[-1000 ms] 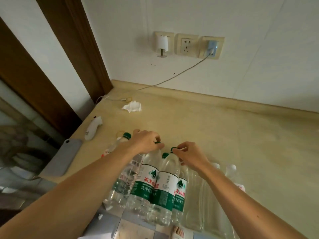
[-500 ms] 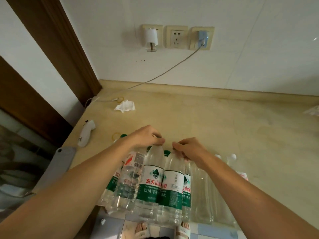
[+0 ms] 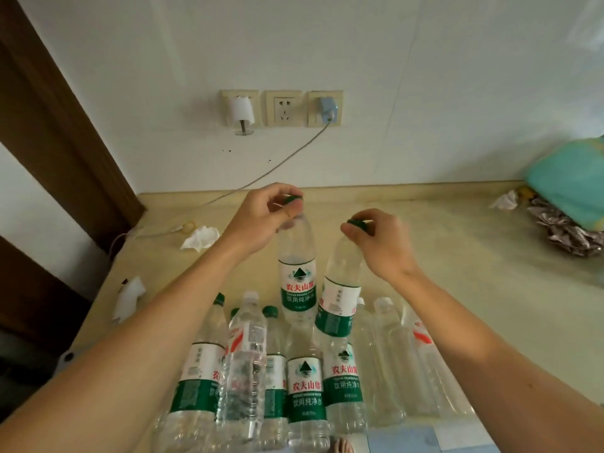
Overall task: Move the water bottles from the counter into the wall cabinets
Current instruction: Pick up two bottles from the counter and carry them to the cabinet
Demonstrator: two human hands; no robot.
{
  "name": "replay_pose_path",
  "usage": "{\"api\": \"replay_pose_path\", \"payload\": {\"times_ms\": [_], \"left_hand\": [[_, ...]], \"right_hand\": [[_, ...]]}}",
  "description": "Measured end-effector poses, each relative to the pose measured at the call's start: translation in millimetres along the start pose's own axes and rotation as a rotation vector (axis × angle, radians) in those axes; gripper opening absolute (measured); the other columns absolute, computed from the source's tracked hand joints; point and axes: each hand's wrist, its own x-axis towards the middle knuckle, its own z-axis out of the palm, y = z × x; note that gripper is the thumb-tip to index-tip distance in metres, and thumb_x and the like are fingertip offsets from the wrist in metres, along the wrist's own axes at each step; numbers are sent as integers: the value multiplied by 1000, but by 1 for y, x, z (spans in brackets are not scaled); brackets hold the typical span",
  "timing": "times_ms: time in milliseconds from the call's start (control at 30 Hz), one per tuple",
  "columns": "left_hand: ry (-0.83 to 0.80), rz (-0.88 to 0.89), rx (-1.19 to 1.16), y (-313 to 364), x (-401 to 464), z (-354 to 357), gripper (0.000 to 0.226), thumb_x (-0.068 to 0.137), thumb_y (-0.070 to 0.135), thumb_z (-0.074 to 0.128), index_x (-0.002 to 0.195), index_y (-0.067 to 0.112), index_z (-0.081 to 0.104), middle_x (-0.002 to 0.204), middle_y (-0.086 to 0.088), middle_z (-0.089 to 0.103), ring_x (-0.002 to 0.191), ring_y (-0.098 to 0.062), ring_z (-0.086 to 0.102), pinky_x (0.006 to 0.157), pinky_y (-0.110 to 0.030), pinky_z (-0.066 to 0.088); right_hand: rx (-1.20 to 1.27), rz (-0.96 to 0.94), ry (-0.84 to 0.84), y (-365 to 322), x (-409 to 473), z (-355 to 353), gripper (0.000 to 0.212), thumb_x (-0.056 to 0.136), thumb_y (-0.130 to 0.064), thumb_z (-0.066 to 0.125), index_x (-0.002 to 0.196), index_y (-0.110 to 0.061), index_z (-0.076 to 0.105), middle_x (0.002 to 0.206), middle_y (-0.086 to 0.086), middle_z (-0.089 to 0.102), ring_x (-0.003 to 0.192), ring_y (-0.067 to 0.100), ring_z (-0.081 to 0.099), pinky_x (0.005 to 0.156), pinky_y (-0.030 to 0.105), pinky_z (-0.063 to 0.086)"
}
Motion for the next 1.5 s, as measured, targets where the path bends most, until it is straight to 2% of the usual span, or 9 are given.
{"api": "replay_pose_path", "payload": {"times_ms": [67,200,400,667,800,967,1133,1267,1500], "left_hand": [[35,118,108,13,8,3,14,94,23,70,107,28,69,92,18,71,90,-5,68,80,-27,58],[83,223,258,18,17,19,20,91,28,72,110,28,65,102,17,67,93,2,62,81,-10,49],[55,111,338,-20,17,42,28,87,22,78,109,28,62,106,15,64,99,4,60,81,-6,46],[91,14,260,-50,14,49,29,87,19,77,111,22,61,111,7,65,106,-2,62,96,-25,53],[117,-36,206,-57,9,48,32,85,30,78,109,32,58,111,13,65,106,2,62,98,-25,51],[168,-168,141,-70,-7,53,64,68,51,82,122,35,52,123,13,60,118,-2,55,102,-35,50],[259,-335,201,-93,-20,78,73,74,33,89,131,29,43,133,2,54,122,-13,56,105,-41,49],[364,-383,197,-103,-20,102,85,72,36,90,139,28,37,136,5,49,123,-13,53,106,-37,48],[502,-358,131,-123,-28,118,79,72,29,90,130,35,38,125,12,59,115,-5,59,91,-16,49]], "right_hand": [[5,-73,115,-5,4,-8,28,90,-34,73,113,-18,68,83,-19,63,75,-4,59,58,5,41],[14,-156,172,-2,12,-6,29,89,-26,75,115,-18,66,87,-25,61,82,-11,59,66,-1,40],[-11,-78,123,27,24,11,31,91,-14,73,120,-13,65,108,1,71,106,20,63,88,29,48],[55,-73,81,53,53,8,31,90,-21,74,120,-22,63,101,-10,65,102,10,61,74,0,36],[81,-99,6,65,59,10,40,90,-24,74,126,-30,59,107,-15,65,108,14,61,85,28,46],[124,-40,-32,89,58,14,81,81,-41,81,149,-37,36,118,-24,56,107,9,57,87,29,45],[164,97,-244,130,57,30,104,71,-44,88,154,-35,25,135,-10,54,122,16,55,102,42,49],[186,97,-297,145,67,52,92,71,-31,91,144,-33,36,119,-14,60,111,13,59,85,25,47],[201,79,-232,154,68,62,72,71,-24,90,121,-39,41,102,-21,62,94,-5,60,70,18,46]]}}
